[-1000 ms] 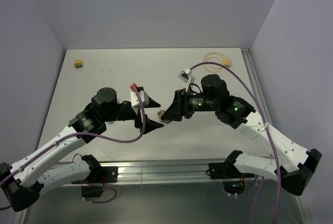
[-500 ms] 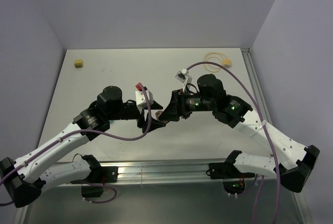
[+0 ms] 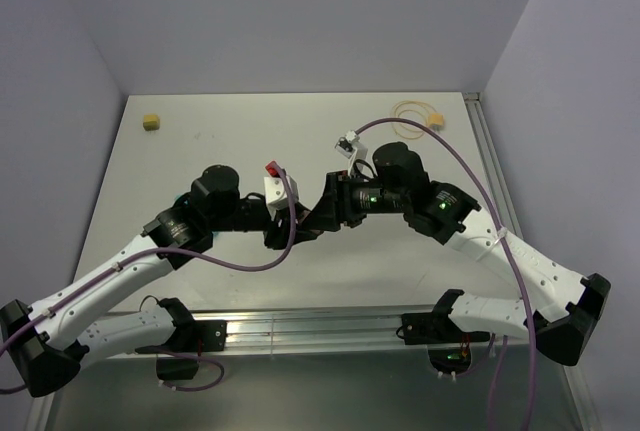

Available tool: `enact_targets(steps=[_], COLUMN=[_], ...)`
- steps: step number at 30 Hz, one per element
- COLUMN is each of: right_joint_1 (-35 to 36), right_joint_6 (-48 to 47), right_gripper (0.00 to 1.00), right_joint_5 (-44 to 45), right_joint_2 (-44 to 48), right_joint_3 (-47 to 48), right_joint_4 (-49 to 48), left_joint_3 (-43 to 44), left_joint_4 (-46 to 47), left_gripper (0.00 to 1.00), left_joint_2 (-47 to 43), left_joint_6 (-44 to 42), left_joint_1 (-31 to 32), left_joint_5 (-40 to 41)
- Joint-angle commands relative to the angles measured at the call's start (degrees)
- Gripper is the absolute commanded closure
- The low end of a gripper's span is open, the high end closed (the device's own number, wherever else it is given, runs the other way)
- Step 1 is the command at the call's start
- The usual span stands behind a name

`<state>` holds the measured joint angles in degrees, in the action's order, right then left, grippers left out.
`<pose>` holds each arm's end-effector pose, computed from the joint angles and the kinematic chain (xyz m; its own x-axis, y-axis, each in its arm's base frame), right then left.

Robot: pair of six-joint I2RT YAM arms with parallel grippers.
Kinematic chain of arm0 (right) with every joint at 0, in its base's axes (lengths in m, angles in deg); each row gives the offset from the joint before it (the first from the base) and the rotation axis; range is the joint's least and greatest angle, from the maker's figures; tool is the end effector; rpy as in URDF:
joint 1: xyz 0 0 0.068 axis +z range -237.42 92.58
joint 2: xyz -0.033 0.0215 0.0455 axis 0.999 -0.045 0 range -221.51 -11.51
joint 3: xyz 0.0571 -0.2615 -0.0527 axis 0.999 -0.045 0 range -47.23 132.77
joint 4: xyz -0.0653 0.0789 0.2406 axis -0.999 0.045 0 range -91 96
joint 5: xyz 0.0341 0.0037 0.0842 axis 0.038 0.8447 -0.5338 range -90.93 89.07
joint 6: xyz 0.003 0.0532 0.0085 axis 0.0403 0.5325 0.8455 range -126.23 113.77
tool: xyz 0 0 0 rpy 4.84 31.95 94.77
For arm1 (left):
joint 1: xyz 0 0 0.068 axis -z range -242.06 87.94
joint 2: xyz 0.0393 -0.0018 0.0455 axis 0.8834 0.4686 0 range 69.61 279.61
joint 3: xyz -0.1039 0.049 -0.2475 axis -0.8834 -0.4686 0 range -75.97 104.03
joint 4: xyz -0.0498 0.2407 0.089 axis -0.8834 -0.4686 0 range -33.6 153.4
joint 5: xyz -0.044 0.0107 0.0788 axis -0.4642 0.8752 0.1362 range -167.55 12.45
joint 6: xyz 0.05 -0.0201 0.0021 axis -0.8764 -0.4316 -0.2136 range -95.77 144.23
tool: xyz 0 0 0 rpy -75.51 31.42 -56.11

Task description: Insert the plug

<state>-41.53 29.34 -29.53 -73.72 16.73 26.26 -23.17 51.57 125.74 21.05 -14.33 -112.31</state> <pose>0.1513 0.1806 0.3691 -0.7855 -0.0765 -0.6141 -0.5829 0.4246 0.6927 0.1333 -0.1768 0.3514 -0.1214 0.2014 -0.9719 0.9863 0.1345 -0.0953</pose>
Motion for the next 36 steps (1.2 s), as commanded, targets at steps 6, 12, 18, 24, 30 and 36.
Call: enact_targets(steps=[6,12,18,24,30,36], right_joint_1=[1.0,1.1,0.9,0.9,-1.2,-5.0], right_joint_6=[-2.1,-3.0,-2.8,-0.8,-0.7,6.1], right_gripper=[0.82,0.51,0.43,0.26,0.17,0.18], right_joint_5=[1.5,3.1,2.5,-1.2,-0.8,-12.1], right_joint_2=[0.9,1.3,2.5,4.0,7.7,9.0], right_joint_3=[2.7,3.2,3.4,2.0,0.6,-6.7], right_joint_4=[-0.3,-0.3,-1.3,-4.1,-2.7,-14.5], left_joint_3=[3.5,1.0,-0.7,-3.8,-1.8,-4.2], left_joint_4=[0.1,1.5,2.1,5.9,2.3,6.5], left_gripper=[1.00,1.00,1.00,1.00,1.00,1.00], left_joint_2=[0.1,-3.1,-6.3,-11.2,-11.5,-15.1], left_joint_6=[1.9,5.5,4.8,1.3,-1.7,-1.7], left_joint_1=[0.1,0.1,0.1,0.1,0.1,0.1], left_joint_5=[0.0,2.6,1.7,-0.7,-1.5,-3.6])
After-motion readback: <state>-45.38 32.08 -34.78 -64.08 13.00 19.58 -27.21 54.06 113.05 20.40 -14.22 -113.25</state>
